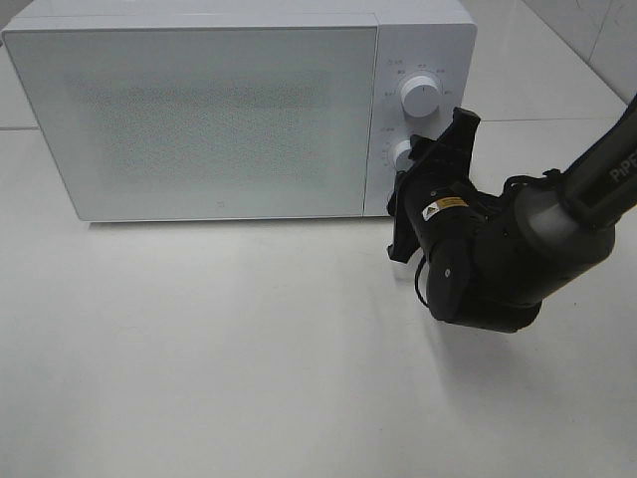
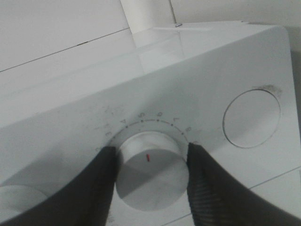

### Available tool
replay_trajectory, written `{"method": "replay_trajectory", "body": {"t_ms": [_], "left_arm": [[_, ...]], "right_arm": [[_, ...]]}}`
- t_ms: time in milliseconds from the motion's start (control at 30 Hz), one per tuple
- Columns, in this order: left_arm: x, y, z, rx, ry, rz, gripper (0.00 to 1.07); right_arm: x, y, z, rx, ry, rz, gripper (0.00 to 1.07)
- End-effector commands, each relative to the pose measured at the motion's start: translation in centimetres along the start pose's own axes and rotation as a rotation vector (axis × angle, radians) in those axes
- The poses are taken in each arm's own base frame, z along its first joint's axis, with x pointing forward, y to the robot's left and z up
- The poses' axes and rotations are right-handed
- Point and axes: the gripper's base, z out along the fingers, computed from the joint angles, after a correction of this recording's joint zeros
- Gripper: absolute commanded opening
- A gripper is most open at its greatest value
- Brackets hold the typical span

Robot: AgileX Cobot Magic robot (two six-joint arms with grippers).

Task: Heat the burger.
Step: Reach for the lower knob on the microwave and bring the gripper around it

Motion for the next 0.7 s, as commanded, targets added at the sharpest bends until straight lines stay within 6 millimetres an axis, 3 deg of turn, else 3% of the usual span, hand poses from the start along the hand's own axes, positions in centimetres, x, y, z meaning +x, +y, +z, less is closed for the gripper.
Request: {"method": "replay_trajectory", "body": {"t_ms": [33,267,333,400,433,467,533,567,600,633,700], "left_arm": [[0.1,0.0,-0.3,0.000,-0.039,-0.003,1.00],[0.1,0.0,-0.3,0.000,-0.039,-0.003,1.00],[0.1,0.0,-0.3,0.000,-0.039,-0.003,1.00],[0.1,0.0,-0.3,0.000,-0.039,-0.003,1.00],[0.1,0.0,-0.3,0.000,-0.039,-0.003,1.00],[0.1,0.0,-0.3,0.000,-0.039,-0.003,1.00],[0.1,0.0,-0.3,0.000,-0.039,-0.003,1.00],[0.1,0.0,-0.3,0.000,-0.039,-0.003,1.00],[0.1,0.0,-0.3,0.000,-0.039,-0.003,1.00],[0.1,0.0,-0.3,0.000,-0.039,-0.003,1.00],[0.1,0.0,-0.3,0.000,-0.039,-0.003,1.00]], "right_arm": [[2.7,2.2,-0.1,-0.199,0.201,-0.049,0.01],[2.3,2.2,-0.1,-0.207,0.153,-0.100,0.05],[2.2,2.3,-0.1,-0.212,0.138,-0.116,0.18],[2.2,2.3,-0.1,-0.212,0.133,-0.119,0.24],[2.0,2.3,-0.1,-0.213,0.114,-0.130,0.35],[2.0,2.3,-0.1,-0.213,0.114,-0.130,0.35],[1.7,2.4,0.0,-0.214,0.071,-0.144,0.51],[1.7,2.4,0.0,-0.214,0.071,-0.144,0.51],[1.3,2.3,0.0,-0.211,0.040,-0.157,0.61],[1.3,2.3,0.0,-0.211,0.040,-0.157,0.61],[0.8,2.3,-0.4,-0.196,0.009,-0.190,0.74]]}}
